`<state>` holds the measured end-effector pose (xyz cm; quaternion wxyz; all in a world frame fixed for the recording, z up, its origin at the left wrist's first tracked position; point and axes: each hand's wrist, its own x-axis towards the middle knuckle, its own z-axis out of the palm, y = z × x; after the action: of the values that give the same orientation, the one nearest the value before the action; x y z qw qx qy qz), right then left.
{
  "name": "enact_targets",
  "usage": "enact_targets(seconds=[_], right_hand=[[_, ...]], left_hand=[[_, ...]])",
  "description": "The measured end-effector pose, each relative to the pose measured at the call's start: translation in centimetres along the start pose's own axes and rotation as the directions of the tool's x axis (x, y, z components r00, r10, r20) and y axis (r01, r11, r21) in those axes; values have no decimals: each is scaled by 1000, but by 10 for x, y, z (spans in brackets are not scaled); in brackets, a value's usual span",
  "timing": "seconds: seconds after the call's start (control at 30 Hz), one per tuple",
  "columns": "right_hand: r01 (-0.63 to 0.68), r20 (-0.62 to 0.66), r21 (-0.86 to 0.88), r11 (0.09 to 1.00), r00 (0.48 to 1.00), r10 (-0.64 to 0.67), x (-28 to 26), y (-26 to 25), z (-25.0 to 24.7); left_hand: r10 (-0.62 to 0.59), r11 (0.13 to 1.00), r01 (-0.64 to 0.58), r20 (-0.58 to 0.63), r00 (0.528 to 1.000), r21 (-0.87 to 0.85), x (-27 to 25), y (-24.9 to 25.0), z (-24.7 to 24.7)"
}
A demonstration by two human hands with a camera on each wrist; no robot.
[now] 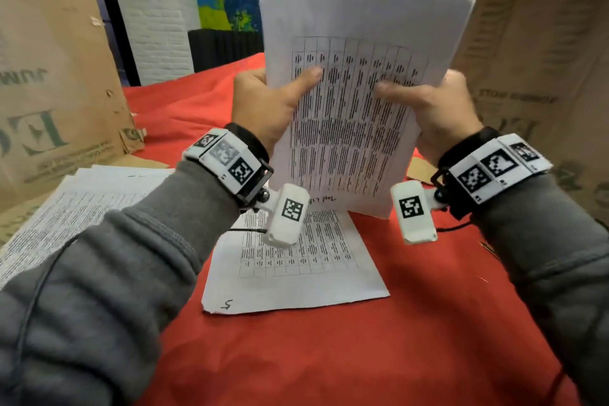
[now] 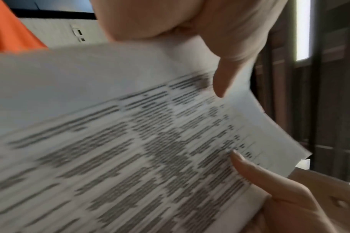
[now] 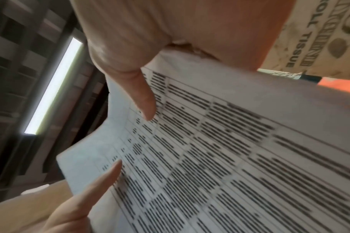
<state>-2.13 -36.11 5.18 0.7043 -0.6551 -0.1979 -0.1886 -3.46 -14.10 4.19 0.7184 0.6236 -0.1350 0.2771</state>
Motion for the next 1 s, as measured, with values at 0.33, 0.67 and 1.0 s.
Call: enact_targets(seconds=[0.33,0.67,1.0], right_hand=[[-197,-18,55,979,980,199,-1,-28,-11],[-3,-185,-972,-234,621,762,-40,45,-161],[-534,-142,-452,714,834,534,-20,-18,-110]], left_hand=[[-88,973,55,140,986,225,19,25,1],[-671,635,525,68,738,566,-34,-88,-36],[-662,746,576,279,696,335,-54,-79,-21]])
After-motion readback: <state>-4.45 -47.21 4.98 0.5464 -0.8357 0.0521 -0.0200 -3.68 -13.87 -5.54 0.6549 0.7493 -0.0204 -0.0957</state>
